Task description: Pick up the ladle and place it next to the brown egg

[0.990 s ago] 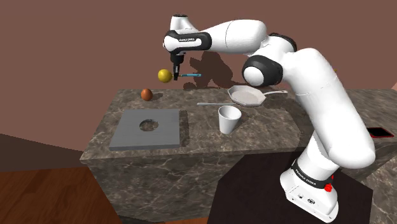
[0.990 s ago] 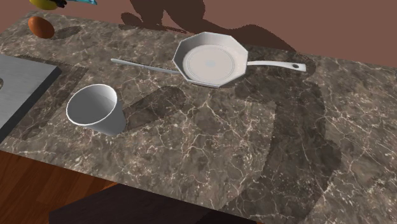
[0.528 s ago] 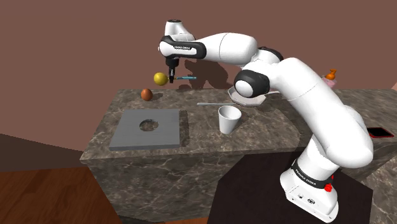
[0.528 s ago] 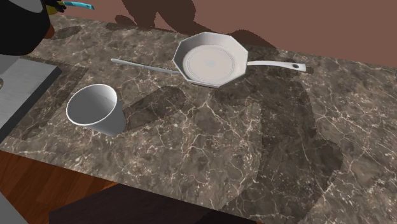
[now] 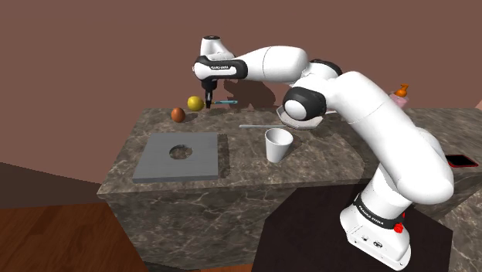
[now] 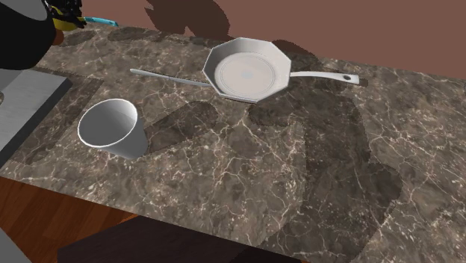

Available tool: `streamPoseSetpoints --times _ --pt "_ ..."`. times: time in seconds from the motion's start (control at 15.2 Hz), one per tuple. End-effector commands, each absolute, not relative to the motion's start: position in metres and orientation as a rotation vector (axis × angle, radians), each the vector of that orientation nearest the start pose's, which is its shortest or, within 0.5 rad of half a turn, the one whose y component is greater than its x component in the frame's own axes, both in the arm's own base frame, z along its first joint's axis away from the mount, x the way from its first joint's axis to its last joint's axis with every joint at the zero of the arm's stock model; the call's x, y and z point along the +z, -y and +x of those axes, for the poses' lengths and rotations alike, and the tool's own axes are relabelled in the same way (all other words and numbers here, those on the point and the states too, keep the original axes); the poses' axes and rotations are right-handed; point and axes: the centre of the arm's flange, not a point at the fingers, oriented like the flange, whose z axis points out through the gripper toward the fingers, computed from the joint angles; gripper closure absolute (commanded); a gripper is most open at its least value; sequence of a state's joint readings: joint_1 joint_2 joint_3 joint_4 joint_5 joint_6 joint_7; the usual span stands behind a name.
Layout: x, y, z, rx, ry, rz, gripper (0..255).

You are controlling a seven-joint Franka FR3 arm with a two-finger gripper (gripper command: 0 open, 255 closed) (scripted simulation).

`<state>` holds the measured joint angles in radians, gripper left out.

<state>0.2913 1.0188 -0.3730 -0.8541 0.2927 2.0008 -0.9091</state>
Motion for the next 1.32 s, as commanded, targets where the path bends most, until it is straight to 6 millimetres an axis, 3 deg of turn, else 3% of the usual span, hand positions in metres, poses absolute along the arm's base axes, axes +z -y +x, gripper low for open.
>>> streamPoseSetpoints --times 0.0,0.79,1.25 --pt "0.311 -0.085 0.801 -0.232 1.443 -2.899 255" --pt "0.247 -0.085 0.801 -0.232 1.443 -2.899 255" --pt "0.247 -0.085 0.801 -0.232 1.443 -2.899 255"
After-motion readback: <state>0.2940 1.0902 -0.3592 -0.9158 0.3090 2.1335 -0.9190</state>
